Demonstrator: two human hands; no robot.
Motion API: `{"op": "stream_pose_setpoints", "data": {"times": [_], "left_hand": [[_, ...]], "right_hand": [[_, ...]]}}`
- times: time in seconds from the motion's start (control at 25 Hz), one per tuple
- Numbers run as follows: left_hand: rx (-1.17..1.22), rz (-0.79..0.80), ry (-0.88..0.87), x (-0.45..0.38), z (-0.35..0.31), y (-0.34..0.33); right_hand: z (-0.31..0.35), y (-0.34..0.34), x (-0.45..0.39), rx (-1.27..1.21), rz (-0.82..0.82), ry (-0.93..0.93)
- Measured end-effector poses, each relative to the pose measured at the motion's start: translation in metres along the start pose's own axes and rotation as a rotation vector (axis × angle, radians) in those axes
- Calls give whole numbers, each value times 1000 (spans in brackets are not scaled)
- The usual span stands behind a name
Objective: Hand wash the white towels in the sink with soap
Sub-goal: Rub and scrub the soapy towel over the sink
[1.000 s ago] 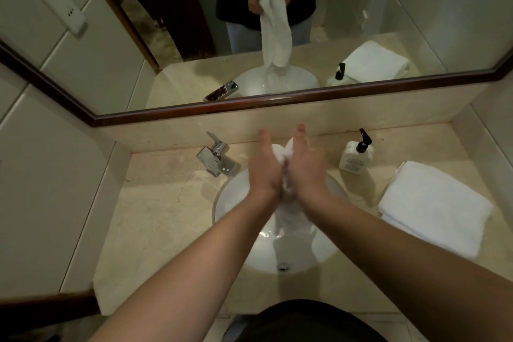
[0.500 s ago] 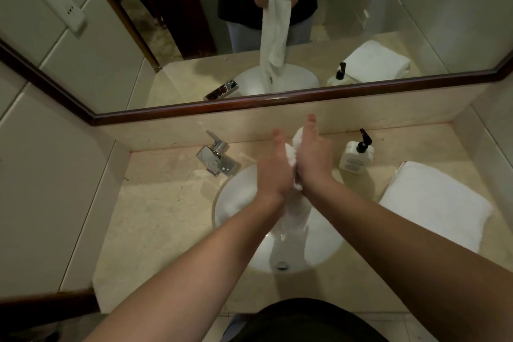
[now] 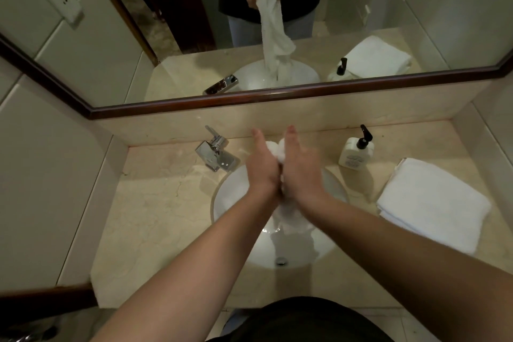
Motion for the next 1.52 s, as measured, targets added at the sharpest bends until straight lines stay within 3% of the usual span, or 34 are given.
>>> {"op": "stream_pose_setpoints", "data": {"times": [0.12, 0.24, 0.4, 0.56, 0.72, 0.88, 1.08, 1.2, 1.4, 1.52], "left_hand": [[-78, -6, -78, 5, -3, -3], [43, -99, 1, 1, 2, 12], [-156, 18, -13, 0, 25, 1], [-82, -62, 80, -15, 29, 42], [-330, 43, 157, -29, 44, 68], [-612, 177, 241, -50, 73, 102], [-903, 240, 268, -90, 106, 143], [-945, 270, 337, -113, 137, 153], [-758, 217, 479, -149, 184, 166], [-711, 143, 418, -175, 196, 173]], "right_hand": [[-2, 9, -8, -123, -47, -71], [-7, -9, 6, -5, 71, 17], [-26, 9, -7, -82, -38, -65], [-42, -2, -5, 103, 144, -32], [-88, 28, -43, 142, 183, -186], [-128, 30, -51, 385, 413, -302], [-182, 26, -68, 874, 589, -452], [-214, 16, -72, 773, 548, -510], [-256, 6, -89, 500, 351, -581], [-274, 2, -105, 355, 263, -582]]}}
Point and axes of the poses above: each hand's wrist, its own x-axis away from the middle knuckle, its own y-axis out of the back of the hand, z = x × y, the point moved 9 cm from there along -x, towards the middle knuckle, and after that the axes turned 11 degrees about z, right-handed, at the moved point
